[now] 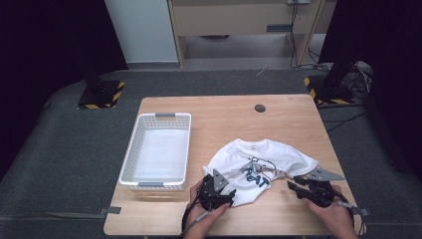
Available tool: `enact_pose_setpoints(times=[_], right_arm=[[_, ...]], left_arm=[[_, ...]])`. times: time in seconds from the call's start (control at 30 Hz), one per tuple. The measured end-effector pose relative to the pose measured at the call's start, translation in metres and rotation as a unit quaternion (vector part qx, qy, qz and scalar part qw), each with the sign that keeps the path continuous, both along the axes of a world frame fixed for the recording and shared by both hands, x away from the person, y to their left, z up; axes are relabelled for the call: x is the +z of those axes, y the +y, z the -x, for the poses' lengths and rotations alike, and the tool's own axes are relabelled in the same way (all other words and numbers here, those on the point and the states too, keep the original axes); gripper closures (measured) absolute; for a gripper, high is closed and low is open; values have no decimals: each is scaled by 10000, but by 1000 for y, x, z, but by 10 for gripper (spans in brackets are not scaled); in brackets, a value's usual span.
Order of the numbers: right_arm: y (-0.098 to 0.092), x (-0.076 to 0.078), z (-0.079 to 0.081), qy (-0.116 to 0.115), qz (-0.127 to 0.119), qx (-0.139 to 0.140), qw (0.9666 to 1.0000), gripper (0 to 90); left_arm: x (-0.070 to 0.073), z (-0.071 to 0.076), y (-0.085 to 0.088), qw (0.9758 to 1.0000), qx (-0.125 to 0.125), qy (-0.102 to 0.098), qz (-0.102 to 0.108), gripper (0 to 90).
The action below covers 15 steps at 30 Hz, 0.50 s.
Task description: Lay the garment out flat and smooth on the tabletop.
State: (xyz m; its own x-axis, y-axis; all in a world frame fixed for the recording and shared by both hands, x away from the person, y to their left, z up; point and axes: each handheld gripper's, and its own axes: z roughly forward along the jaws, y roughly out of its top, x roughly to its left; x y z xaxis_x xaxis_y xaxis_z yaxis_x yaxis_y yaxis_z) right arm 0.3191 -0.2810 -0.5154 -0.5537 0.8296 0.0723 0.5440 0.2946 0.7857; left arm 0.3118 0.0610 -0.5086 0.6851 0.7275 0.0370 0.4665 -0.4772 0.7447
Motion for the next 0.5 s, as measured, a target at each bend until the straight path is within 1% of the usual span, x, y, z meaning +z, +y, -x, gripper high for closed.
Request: enact_pose_setpoints(times=[0.03,0.07,0.17,0.33,0.43,0.5], right_arm=[[2,-2,3,5,-30,27,10000,619],[6,-5,5,40,-10,108,9999,620],[21,-11,9,76,245,400,9989,640],[40,-10,7,14,430,730,9964,687],[49,-10,4,38,540,860,9948,682],[54,-10,1,75,613,918,9939,660]], left_arm=[[-1,1,-1,10000,-21,26,-2,325],[-2,1,-2,10000,-25,35,3,328],[-3,3,-5,10000,-70,2,-28,328],[-8,2,-8,9999,-135,33,-94,359],[-10,0,-7,9998,-120,72,-104,362],[-10,-1,-7,9998,-108,64,-120,361]])
